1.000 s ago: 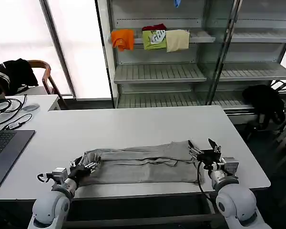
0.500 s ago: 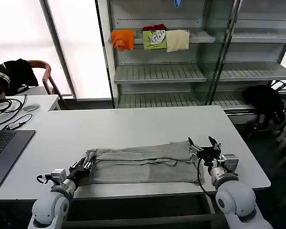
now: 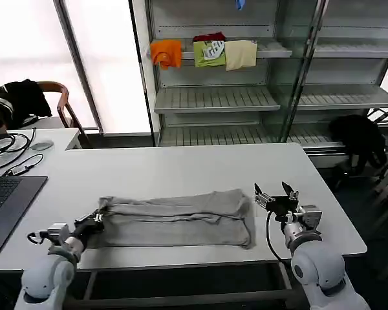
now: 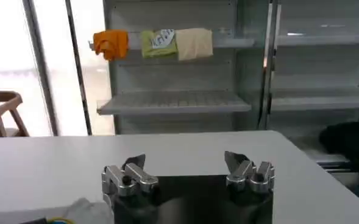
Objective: Fold and organize the clothes.
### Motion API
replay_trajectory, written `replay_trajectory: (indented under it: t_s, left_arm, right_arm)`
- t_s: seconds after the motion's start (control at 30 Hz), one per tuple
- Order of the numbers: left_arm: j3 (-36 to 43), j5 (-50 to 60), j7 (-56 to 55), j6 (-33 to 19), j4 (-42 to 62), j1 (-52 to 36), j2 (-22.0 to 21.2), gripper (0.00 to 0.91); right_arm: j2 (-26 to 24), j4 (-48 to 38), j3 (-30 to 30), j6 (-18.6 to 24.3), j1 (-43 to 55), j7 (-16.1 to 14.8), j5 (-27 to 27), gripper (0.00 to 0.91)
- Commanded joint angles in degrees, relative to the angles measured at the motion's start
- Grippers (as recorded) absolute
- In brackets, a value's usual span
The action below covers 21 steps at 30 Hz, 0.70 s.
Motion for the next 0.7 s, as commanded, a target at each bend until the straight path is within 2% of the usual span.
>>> replay_trajectory:
  t_s: [0.03,0.17,0.3,0.5,0.53,0.7]
  left_arm:
    - [-13.9,-2.8,0.7,-0.3,2.3,-0.6,14.9,0.000]
    - [-15.1,-1.2,0.8,-0.1,1.5,-1.1,16.8,0.000]
    - [-12.3,0.7,0.7,0.5,-3.0,-0.5,14.8,0.000]
    - [-1.2,3.0,-0.8,1.7,-7.8,-0.7,9.5,0.000]
    - [3.9,3.3,-1.6,1.7,-8.0,-1.2,8.9,0.000]
    - [14.2,4.3,-2.8,1.8,-7.6,-4.6,8.1,0.000]
  right_arm:
    - [0.4,-0.2,-0.5,0.0,0.6,0.1,-0.2,0.907]
    - [0.9,-0.1,-0.9,-0.2,0.9,0.2,-0.5,0.907]
    - [1.3,0.2,-0.8,-0.5,0.8,0.2,-1.1,0.907]
    - [1.0,0.7,0.3,-0.5,-0.9,0.2,-2.1,0.907]
    - [0.9,1.0,0.9,-0.5,-1.4,0.1,-2.2,0.907]
    - [1.2,1.7,2.7,-0.4,-3.8,0.1,-3.1,0.907]
